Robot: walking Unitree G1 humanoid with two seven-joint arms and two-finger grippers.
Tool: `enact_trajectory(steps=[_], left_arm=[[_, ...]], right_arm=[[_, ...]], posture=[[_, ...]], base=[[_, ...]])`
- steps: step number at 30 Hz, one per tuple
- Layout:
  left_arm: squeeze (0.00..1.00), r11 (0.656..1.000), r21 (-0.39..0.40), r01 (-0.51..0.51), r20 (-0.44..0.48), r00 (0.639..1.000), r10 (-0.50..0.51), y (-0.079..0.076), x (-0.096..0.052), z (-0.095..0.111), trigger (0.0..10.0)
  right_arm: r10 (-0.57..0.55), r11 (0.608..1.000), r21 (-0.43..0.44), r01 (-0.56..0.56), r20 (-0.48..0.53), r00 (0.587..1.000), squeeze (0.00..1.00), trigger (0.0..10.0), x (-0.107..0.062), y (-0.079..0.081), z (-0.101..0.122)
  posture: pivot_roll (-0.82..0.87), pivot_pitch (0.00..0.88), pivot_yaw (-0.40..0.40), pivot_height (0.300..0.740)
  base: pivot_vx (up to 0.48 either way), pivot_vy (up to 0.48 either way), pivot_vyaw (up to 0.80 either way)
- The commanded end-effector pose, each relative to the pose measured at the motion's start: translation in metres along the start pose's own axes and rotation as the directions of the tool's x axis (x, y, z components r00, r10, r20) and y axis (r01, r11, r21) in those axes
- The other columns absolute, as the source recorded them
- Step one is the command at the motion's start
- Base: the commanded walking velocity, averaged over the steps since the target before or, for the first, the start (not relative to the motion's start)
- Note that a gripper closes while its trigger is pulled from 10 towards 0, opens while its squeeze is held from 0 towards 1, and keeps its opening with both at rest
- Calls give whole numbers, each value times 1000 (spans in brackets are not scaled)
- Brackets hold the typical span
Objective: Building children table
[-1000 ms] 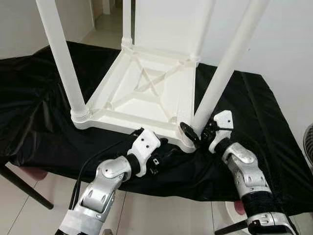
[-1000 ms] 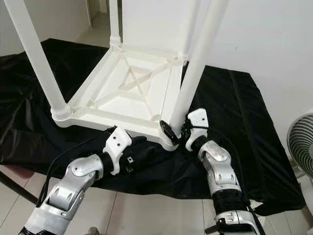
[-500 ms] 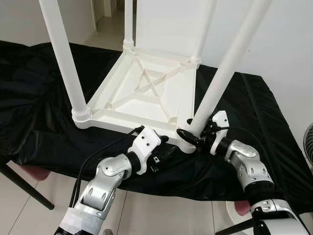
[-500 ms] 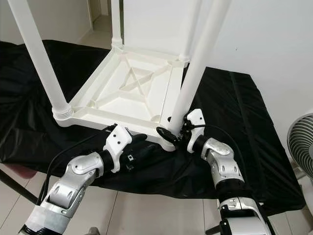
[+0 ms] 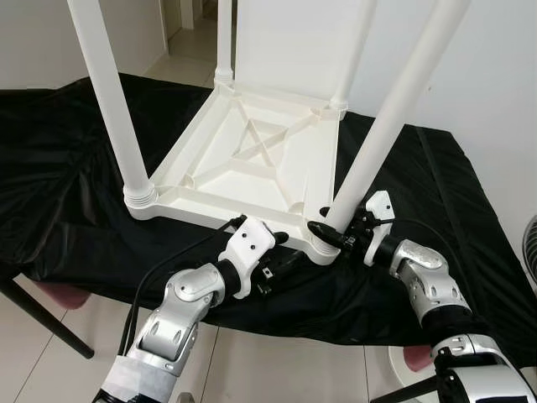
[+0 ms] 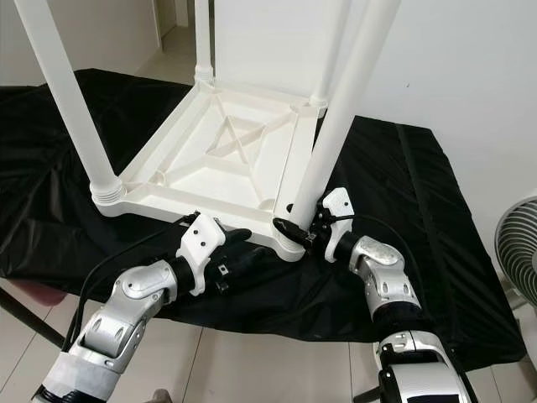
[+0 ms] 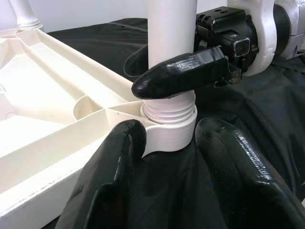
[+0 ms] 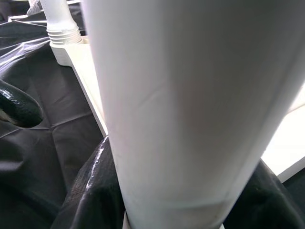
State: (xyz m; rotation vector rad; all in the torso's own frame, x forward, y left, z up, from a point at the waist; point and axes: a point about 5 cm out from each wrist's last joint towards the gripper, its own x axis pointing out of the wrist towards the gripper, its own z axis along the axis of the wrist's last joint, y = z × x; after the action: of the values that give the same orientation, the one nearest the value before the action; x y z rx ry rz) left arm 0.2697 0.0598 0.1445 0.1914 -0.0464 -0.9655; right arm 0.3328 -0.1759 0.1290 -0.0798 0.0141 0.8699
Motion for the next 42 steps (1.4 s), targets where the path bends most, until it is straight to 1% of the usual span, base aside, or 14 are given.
enact_trajectory(steps=[1, 8, 10, 15, 20, 22, 23, 25, 26, 28, 29, 30, 32, 42], left_arm=[[0, 1000, -4, -28, -1, 1000, 28, 0, 2, 0, 10000], [0, 1000, -11, -29, 0, 1000, 29, -1, 2, -1, 10000], [0, 999, -15, -32, 0, 999, 32, -2, 2, -1, 10000], [0, 999, -17, -33, -1, 999, 33, -2, 1, -1, 10000], [0, 999, -20, -35, -2, 999, 35, -3, 1, -2, 10000], [0, 999, -22, -33, -3, 999, 33, -4, 1, -2, 10000], [0, 999, -22, -33, -3, 999, 33, -4, 1, -2, 10000], [0, 999, -24, -30, -4, 1000, 30, -5, 0, -3, 10000], [0, 999, -24, -30, -4, 1000, 30, -5, 0, -3, 10000], [0, 999, -26, -28, -5, 1000, 28, -6, 0, -3, 10000], [0, 999, -26, -28, -5, 1000, 28, -6, 0, -3, 10000], [0, 999, -28, -30, -5, 1000, 30, -7, 0, -3, 10000], [0, 999, -30, -31, -4, 1000, 31, -7, 0, -4, 10000], [0, 999, -33, -32, -6, 999, 32, -9, -1, -4, 10000]], right_arm=[[-12, 999, 40, 15, -66, 998, 0, 10000, -5, 1, -14], [-195, 980, 27, 197, -61, 979, 0, 10000, 4, -1, -14], [-312, 948, 36, 315, -65, 948, 0, 10000, 9, -1, -16], [-372, 926, 47, 375, -61, 926, 0, 10000, 11, 1, -16], [-515, 855, 50, 517, -47, 856, 0, 10000, 15, 4, -14], [-666, 744, 42, 667, -44, 745, 0, 10000, 14, 5, -11], [-666, 744, 42, 667, -44, 745, 0, 10000, 14, 5, -11], [-752, 657, 40, 753, -44, 658, 0, 10000, 14, 7, -9], [-752, 657, 40, 753, -44, 658, 0, 10000, 14, 7, -9], [-832, 553, 31, 833, -33, 554, 0, 10000, 13, 11, -7], [-832, 553, 31, 833, -33, 554, 0, 10000, 13, 11, -7], [-892, 452, 43, 891, -6, 452, 0, 10000, 12, 16, -3], [-916, 402, 70, 913, 20, 402, 0, 10000, 12, 22, 0], [-915, 403, 67, 913, 27, 402, 0, 10000, 10, 22, 3]], posture=[[127, 30, -69, 740], [127, 37, -75, 740], [128, 41, -77, 740], [128, 41, -78, 740], [127, 46, -78, 740], [126, 48, -79, 740], [126, 48, -79, 740], [125, 50, -79, 740], [125, 50, -79, 740], [130, 50, -86, 740], [130, 50, -86, 740], [132, 49, -87, 740], [136, 48, -90, 740], [135, 45, -93, 740]], base=[[0, 0, 0], [0, 0, 0], [0, 0, 0], [0, 0, 0], [0, 0, 0], [0, 0, 0], [0, 0, 0], [0, 0, 0], [0, 0, 0], [0, 0, 0], [0, 0, 0], [0, 0, 0], [0, 0, 0], [0, 0, 0]])
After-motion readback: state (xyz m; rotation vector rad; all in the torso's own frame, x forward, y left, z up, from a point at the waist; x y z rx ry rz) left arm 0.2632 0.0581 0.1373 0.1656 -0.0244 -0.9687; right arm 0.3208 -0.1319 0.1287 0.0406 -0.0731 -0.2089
